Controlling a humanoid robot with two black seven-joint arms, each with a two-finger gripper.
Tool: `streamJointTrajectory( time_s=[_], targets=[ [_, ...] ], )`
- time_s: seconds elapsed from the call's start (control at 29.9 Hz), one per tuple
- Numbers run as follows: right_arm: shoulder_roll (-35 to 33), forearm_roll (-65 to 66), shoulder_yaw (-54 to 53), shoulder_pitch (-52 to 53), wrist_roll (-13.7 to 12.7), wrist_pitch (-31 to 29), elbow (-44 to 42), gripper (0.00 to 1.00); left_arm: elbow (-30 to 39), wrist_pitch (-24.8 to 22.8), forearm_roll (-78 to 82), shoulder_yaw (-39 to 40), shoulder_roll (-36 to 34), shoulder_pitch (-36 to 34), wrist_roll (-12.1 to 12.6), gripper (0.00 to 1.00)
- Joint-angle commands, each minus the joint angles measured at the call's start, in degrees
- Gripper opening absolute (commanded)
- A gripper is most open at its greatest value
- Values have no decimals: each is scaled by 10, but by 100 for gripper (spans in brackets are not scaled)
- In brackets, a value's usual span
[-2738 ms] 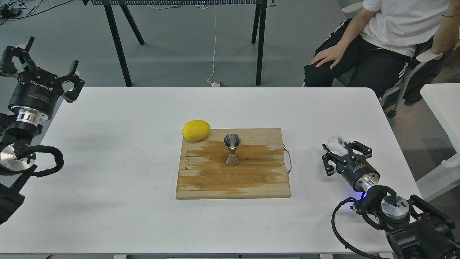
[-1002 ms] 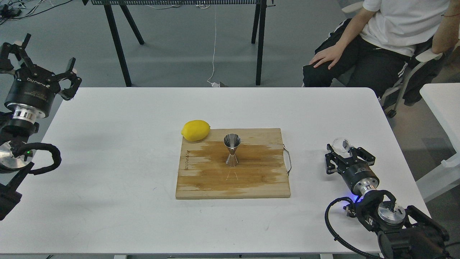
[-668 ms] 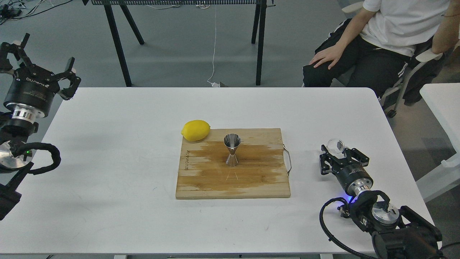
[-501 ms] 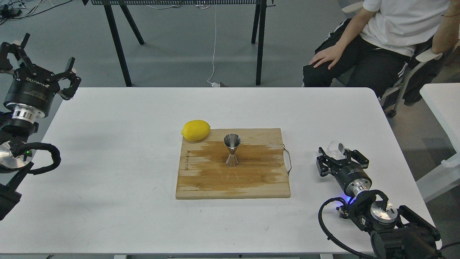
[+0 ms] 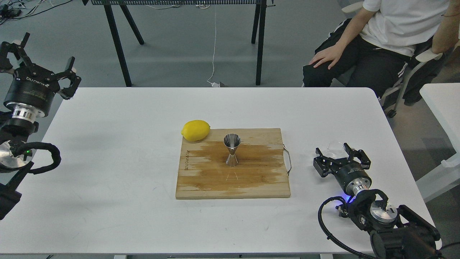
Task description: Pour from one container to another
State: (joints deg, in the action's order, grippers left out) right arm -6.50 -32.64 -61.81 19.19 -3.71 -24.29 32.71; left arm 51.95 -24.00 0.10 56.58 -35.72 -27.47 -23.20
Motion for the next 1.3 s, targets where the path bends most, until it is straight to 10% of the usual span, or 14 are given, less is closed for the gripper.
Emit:
streamJointTrajectory(
  time_s=[0.0, 0.27, 1.27],
  targets=[
    [-29, 3, -14, 0, 0, -14, 43, 97, 0, -3, 0, 3, -3, 0, 0, 100],
    [-90, 6, -31, 26, 1, -23, 126, 99, 0, -2, 0, 5, -3, 0, -1, 100],
    [-110, 121, -20, 240, 11, -37, 10, 99, -18, -4, -9, -2, 27, -4, 18, 100]
  ],
)
